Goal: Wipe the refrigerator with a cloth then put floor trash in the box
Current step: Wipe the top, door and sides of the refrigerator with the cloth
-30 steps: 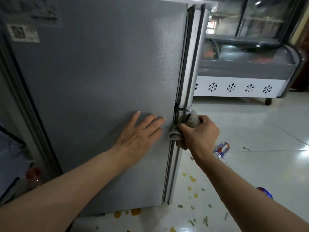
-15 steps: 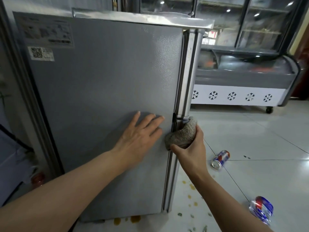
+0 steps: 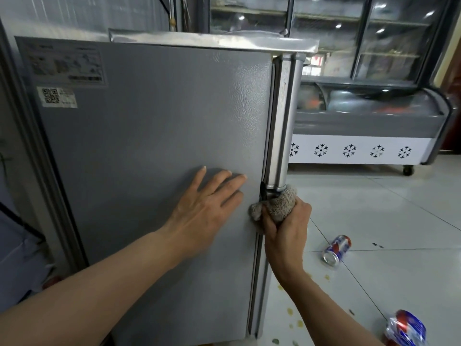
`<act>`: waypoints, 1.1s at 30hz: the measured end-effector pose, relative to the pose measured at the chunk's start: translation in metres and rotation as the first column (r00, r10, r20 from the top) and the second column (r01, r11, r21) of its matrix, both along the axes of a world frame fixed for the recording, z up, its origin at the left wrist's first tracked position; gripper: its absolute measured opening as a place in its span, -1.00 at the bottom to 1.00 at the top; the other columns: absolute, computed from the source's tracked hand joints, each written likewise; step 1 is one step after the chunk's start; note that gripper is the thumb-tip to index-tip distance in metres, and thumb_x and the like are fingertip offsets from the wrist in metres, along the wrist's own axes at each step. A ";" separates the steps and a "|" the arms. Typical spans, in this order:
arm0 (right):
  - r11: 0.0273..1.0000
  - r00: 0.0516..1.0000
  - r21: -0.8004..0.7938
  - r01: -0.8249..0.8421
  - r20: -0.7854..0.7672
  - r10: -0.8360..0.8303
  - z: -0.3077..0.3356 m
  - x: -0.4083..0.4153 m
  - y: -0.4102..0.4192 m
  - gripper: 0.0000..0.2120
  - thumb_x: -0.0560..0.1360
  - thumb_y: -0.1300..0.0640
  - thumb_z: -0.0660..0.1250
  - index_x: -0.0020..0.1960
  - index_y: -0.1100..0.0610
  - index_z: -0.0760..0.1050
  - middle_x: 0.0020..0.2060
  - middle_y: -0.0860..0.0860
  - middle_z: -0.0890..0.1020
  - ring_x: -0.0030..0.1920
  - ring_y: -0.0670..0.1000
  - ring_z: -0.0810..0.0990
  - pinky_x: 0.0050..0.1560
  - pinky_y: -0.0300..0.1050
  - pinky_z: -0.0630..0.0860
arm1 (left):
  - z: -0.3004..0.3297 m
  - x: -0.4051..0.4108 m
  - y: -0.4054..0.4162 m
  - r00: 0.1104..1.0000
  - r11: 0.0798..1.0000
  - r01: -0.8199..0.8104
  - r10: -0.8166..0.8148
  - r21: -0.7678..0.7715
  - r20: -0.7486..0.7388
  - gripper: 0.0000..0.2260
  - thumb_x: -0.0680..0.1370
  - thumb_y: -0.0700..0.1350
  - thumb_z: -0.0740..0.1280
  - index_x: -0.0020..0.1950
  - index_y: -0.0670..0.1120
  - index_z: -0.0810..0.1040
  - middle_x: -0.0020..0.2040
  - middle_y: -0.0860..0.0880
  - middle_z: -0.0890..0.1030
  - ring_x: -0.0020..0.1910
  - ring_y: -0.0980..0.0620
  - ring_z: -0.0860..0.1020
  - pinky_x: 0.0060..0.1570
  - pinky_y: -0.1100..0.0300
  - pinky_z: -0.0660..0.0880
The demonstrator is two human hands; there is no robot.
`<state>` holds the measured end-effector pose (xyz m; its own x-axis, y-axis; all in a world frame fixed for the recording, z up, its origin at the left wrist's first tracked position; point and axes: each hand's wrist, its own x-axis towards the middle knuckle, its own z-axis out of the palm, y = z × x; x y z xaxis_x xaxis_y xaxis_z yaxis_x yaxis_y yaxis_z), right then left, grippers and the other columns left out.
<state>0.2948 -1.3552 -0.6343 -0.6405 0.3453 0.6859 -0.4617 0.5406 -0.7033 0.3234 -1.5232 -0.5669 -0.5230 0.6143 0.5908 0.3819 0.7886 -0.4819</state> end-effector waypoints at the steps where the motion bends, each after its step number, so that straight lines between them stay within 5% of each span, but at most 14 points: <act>1: 1.000 1.000 -0.008 0.016 -0.003 -0.017 0.002 0.000 -0.001 -0.57 0.45 0.15 0.41 0.22 0.25 0.34 -0.02 0.03 0.33 -0.03 0.12 0.44 -0.05 -0.01 0.43 | 0.003 0.001 0.000 1.000 1.000 -0.008 0.008 -0.009 0.010 -0.46 0.13 -0.26 0.43 0.12 -0.10 0.56 0.33 -0.10 0.48 0.25 -0.12 0.47 0.20 -0.22 0.37; 10: 0.991 0.988 0.019 0.134 -0.074 -0.133 0.037 -0.004 -0.013 -0.51 0.47 0.19 0.38 0.29 0.39 0.32 0.09 0.27 0.38 0.07 0.21 0.41 0.05 -0.09 0.35 | 0.018 0.003 -0.003 0.999 1.000 -0.009 0.009 -0.022 0.032 -0.46 0.13 -0.22 0.46 0.11 -0.08 0.57 0.31 -0.10 0.50 0.21 -0.10 0.52 0.18 -0.18 0.40; 28: 0.986 0.963 -0.051 0.158 -0.211 -0.165 0.127 -0.023 -0.015 -0.57 0.49 0.14 0.35 0.26 0.32 0.33 0.07 0.20 0.39 0.07 0.19 0.42 0.03 -0.19 0.28 | 0.078 -0.004 -0.001 0.999 0.998 -0.010 0.012 0.059 -0.049 -0.55 0.29 -0.20 0.17 0.15 -0.07 0.52 0.35 -0.07 0.45 0.27 -0.09 0.47 0.24 -0.18 0.35; 33: 0.988 0.959 -0.053 0.148 -0.235 -0.156 0.160 -0.024 -0.016 -0.61 0.49 0.13 0.35 0.23 0.28 0.34 0.04 0.11 0.37 0.05 0.16 0.42 0.00 -0.22 0.27 | 0.107 -0.004 0.001 0.995 0.998 -0.029 0.034 0.054 -0.092 -0.51 0.24 -0.21 0.35 0.18 -0.09 0.53 0.34 -0.08 0.47 0.27 -0.10 0.46 0.22 -0.20 0.37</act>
